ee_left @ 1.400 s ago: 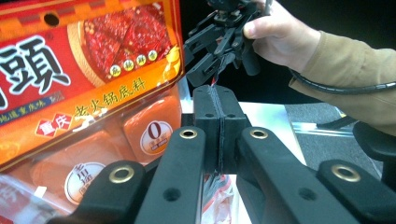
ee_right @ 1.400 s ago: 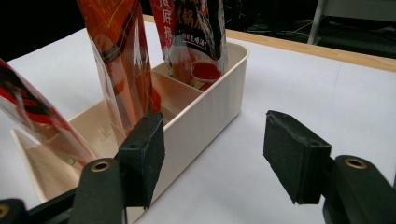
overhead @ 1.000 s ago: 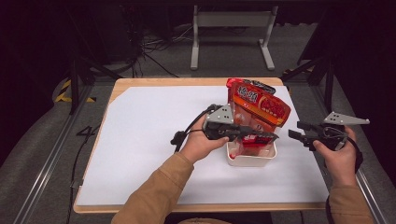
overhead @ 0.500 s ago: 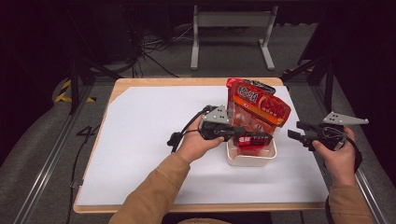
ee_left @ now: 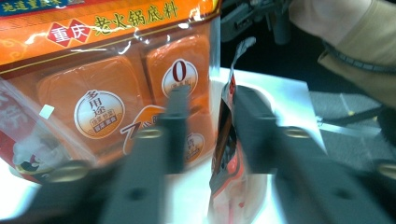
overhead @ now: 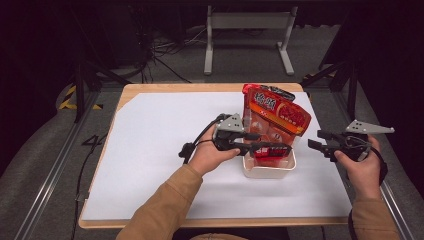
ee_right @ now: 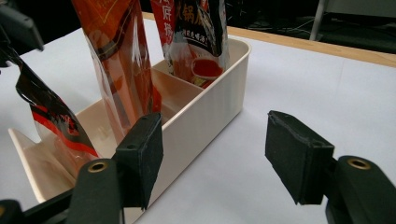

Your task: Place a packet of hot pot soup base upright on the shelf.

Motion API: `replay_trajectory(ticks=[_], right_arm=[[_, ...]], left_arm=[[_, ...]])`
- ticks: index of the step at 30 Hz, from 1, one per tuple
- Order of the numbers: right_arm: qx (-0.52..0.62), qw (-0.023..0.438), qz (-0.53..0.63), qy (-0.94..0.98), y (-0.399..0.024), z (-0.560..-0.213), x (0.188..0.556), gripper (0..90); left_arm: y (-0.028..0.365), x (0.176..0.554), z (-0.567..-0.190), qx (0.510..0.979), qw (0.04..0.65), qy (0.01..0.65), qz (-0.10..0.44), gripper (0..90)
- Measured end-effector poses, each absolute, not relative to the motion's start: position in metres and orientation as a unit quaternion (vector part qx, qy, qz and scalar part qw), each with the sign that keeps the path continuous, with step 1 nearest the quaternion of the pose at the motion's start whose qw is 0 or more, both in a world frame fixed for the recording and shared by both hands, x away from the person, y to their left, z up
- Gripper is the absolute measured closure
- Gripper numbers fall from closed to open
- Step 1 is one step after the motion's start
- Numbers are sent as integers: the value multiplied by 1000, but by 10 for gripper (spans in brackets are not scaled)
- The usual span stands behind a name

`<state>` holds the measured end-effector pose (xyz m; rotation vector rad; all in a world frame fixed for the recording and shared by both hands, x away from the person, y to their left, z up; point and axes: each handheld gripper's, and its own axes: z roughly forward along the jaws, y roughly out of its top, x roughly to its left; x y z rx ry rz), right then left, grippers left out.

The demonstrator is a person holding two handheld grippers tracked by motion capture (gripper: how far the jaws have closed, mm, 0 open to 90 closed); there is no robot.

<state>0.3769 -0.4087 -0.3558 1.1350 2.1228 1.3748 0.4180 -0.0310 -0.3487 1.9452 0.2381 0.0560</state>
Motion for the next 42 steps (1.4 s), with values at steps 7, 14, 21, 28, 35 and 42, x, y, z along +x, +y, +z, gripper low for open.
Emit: replay_trajectory(ticks=[7,14,21,28,35,42], right_arm=[[402,182,488,753,-406,-356,377,363],[398,181,486,757,-403,-357,378,351],[392,182,490,757,-401,-356,377,334],[378,181,487,766,-394,-359,378,292],[372,180,485,771,-390,-361,377,280],[375,182,483,770,-390,-363,377,269]], left_arm=[[-17,414,-339,812,570,120,25,287],[12,405,-324,814,559,143,64,243],[50,401,-317,812,545,186,90,207],[94,389,-321,805,542,217,107,172],[133,384,-326,802,526,251,128,161],[165,376,-330,800,512,277,147,141]])
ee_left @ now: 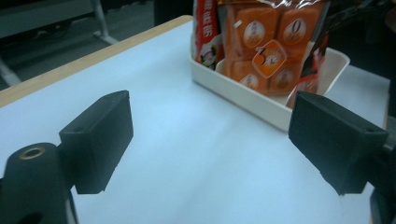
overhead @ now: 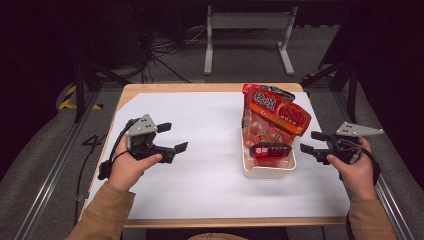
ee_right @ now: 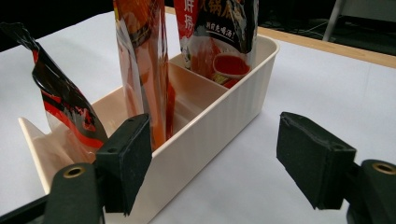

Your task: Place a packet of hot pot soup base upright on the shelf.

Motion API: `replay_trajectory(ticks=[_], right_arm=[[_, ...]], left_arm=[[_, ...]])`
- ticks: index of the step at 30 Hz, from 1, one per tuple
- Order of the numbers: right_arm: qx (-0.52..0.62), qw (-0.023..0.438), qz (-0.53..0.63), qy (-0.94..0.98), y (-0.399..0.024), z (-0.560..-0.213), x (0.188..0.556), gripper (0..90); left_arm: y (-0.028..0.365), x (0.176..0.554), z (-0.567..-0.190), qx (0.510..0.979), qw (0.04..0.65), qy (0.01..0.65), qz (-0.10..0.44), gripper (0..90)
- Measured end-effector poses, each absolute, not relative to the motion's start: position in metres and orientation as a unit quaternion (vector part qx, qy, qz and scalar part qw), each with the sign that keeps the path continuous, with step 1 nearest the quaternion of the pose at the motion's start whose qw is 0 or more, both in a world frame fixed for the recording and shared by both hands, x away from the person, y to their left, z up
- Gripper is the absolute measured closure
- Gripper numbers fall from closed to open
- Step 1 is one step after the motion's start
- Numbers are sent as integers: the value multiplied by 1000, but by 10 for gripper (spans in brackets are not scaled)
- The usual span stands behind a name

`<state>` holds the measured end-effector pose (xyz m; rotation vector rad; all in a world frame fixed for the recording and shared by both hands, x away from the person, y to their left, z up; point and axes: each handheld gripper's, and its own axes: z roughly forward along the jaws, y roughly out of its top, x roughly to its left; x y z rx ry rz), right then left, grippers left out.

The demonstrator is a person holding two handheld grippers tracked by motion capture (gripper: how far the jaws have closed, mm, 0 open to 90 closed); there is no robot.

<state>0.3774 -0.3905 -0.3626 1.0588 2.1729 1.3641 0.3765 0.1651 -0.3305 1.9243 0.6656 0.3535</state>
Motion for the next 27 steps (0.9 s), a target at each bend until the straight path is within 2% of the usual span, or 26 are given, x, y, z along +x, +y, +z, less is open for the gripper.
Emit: replay_trajectory(ticks=[14,27], right_arm=[[372,189,489,766,-390,-370,379,241],[376,194,486,765,-393,-388,386,227]], left_arm=[[202,373,-364,787,507,312,163,108],[223,386,-410,764,518,357,143,109]])
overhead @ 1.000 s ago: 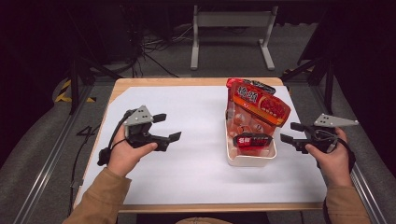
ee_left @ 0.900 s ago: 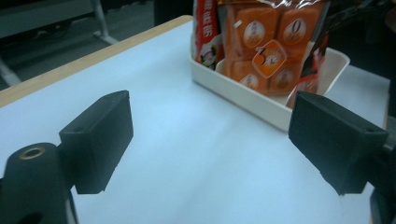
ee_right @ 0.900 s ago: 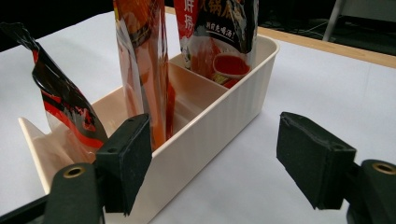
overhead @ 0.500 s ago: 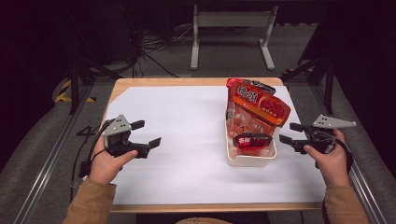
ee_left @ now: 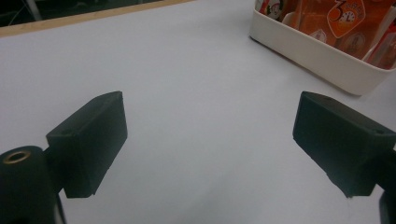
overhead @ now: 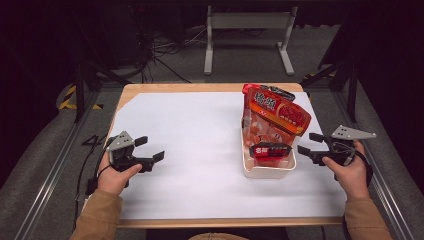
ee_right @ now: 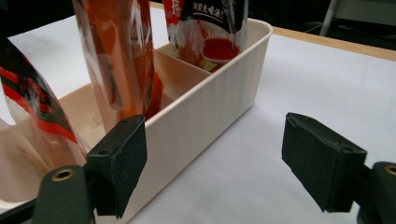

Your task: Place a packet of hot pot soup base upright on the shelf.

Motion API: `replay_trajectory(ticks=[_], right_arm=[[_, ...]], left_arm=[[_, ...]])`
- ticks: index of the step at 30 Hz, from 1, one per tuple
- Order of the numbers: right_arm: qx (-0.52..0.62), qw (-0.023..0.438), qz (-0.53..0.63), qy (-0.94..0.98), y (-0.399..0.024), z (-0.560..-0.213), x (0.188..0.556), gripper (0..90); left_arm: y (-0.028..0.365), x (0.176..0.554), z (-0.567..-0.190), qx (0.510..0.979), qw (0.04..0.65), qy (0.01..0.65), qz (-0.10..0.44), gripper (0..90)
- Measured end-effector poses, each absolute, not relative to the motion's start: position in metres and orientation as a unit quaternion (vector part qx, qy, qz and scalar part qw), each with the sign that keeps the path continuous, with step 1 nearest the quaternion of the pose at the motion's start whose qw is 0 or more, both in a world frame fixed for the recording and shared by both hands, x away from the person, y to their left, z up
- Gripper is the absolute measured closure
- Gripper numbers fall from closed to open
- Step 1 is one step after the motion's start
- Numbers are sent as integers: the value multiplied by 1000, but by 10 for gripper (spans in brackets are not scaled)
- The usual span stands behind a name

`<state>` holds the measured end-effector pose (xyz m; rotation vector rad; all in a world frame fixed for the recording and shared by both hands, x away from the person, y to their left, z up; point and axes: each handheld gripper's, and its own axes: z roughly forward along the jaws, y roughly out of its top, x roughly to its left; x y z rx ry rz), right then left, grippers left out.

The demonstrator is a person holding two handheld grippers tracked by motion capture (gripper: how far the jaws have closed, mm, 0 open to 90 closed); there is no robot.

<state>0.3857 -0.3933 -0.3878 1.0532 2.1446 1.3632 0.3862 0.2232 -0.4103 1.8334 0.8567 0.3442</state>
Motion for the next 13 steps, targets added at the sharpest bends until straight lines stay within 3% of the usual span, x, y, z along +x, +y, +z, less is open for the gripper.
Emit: replay_trajectory(ticks=[13], right_arm=[[384,198,479,764,-394,-393,391,222]], left_arm=[[241,384,-419,754,494,402,159,98]])
